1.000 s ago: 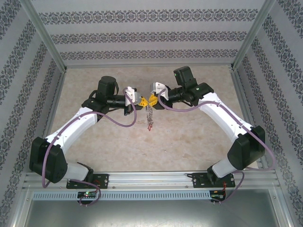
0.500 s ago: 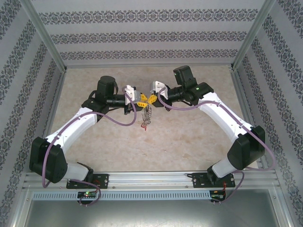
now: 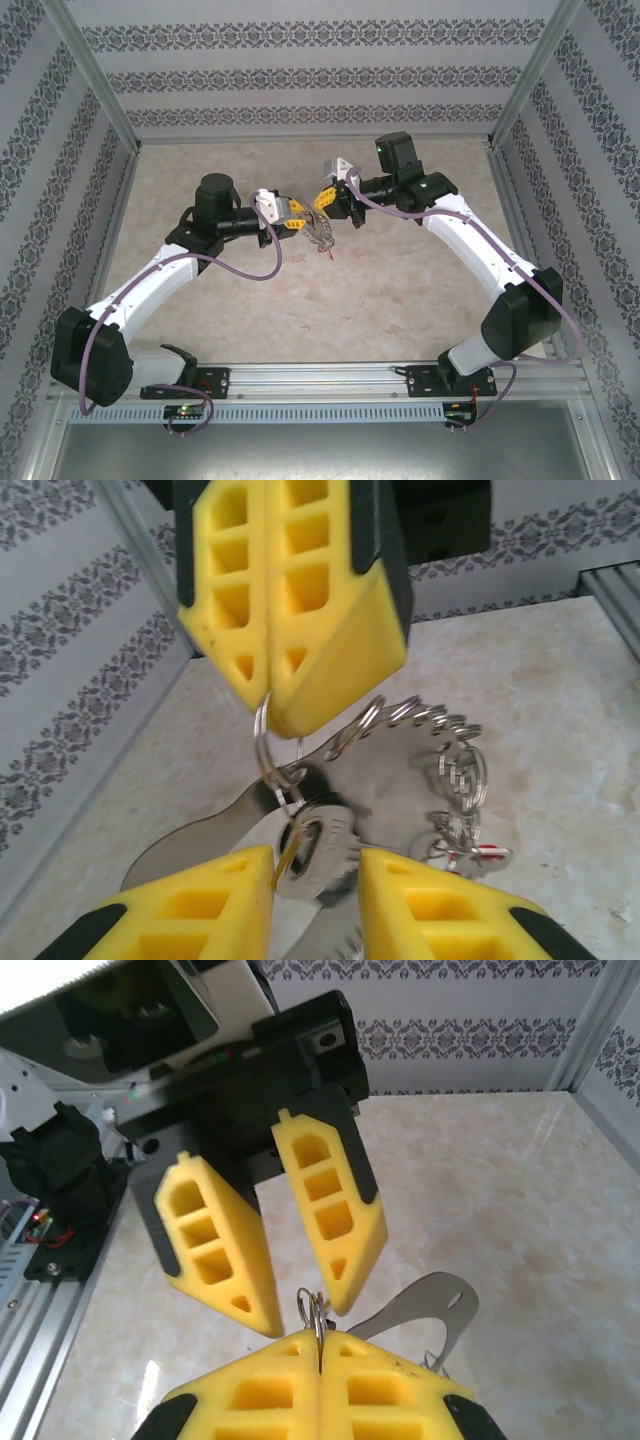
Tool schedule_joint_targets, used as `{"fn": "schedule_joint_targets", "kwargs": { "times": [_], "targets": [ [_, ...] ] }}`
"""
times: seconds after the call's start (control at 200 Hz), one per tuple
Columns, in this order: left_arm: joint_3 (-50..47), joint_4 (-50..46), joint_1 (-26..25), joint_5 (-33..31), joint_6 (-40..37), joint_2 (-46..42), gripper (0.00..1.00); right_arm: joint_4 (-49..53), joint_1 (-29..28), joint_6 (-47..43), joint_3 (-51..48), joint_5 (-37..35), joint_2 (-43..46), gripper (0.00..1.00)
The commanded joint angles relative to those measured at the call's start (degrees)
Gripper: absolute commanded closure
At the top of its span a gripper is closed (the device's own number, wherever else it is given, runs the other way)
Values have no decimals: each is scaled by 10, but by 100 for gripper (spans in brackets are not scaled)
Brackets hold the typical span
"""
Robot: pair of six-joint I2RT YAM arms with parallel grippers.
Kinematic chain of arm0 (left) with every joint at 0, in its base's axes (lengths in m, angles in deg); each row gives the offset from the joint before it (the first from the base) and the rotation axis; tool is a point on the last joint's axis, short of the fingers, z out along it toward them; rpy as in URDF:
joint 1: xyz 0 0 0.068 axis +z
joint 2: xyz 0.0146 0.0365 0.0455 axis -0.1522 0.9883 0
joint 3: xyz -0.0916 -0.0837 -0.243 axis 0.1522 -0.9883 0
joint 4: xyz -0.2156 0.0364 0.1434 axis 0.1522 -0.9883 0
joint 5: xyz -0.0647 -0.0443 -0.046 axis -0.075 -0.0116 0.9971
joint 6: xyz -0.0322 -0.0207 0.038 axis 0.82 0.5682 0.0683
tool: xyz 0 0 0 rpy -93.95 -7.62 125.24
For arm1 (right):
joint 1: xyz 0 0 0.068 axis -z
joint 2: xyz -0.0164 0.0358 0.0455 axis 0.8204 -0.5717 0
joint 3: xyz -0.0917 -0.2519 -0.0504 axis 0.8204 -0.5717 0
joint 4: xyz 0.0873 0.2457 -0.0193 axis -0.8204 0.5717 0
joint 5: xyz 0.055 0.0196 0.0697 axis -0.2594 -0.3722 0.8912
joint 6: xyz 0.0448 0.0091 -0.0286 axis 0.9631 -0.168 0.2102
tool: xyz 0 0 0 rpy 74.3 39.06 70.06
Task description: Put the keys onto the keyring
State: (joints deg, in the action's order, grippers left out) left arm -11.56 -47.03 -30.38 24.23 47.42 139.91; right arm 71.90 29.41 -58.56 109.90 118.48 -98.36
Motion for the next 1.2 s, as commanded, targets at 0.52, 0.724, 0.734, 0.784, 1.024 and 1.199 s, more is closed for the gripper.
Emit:
{"fn": "schedule_joint_targets", "kwargs": {
  "times": [0.52, 0.724, 0.734, 0.784, 1.024, 1.199],
  "targets": [
    [-12, 61, 7, -25, 54, -34, 81, -15, -13, 63, 34, 32, 3, 100],
    [-9, 69, 7, -20, 63, -34, 73, -12, -14, 69, 39, 23, -4, 100],
    [-8, 68, 7, -20, 63, -33, 72, -12, -14, 69, 39, 22, -4, 100],
    [-5, 67, 6, -17, 64, -31, 71, -11, -14, 70, 39, 20, -6, 100],
    [8, 63, 7, 12, 67, -17, 70, -10, -15, 73, 39, 13, -8, 100],
    [18, 58, 6, 21, 70, -10, 70, -9, -15, 71, 34, 1, -6, 100]
  ]
}}
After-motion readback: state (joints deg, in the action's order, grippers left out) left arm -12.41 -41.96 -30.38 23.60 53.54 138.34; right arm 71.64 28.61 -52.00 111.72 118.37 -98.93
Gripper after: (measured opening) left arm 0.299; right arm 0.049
